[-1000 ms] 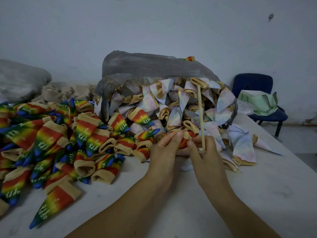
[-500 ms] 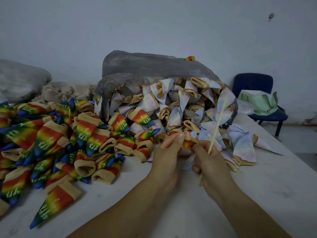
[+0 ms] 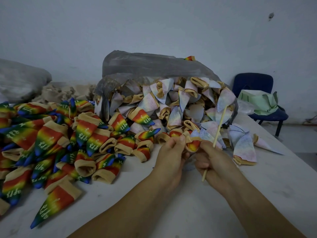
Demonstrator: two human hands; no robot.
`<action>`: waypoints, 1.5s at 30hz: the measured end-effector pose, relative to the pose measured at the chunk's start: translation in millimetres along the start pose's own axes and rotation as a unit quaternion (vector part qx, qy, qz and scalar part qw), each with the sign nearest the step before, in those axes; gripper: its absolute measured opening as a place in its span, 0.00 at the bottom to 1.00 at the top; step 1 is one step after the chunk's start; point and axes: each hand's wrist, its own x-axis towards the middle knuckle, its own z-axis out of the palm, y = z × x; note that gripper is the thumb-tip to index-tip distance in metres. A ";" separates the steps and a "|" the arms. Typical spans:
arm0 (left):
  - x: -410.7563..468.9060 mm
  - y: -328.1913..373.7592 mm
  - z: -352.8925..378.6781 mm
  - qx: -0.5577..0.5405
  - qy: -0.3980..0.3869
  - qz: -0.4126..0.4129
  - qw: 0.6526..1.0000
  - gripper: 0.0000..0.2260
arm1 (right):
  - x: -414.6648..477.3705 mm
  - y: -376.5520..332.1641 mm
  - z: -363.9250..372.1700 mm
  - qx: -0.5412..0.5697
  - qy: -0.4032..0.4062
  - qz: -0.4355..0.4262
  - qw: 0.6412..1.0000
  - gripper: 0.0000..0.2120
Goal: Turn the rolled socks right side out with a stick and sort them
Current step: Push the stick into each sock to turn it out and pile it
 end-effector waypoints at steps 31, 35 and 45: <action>5.4 10.5 -8.3 -0.144 -0.046 -0.108 0.983 0.15 | 3.0 18.0 -3.8 -0.407 0.094 -0.227 0.880 0.05; 6.5 13.5 -13.1 -0.173 -0.063 -0.086 0.979 0.13 | -2.2 13.6 -3.2 -0.208 -0.014 -0.150 0.966 0.05; 3.3 -2.9 -15.9 0.260 -0.061 0.142 0.953 0.05 | -9.9 0.4 1.7 -0.069 0.002 -0.125 0.990 0.07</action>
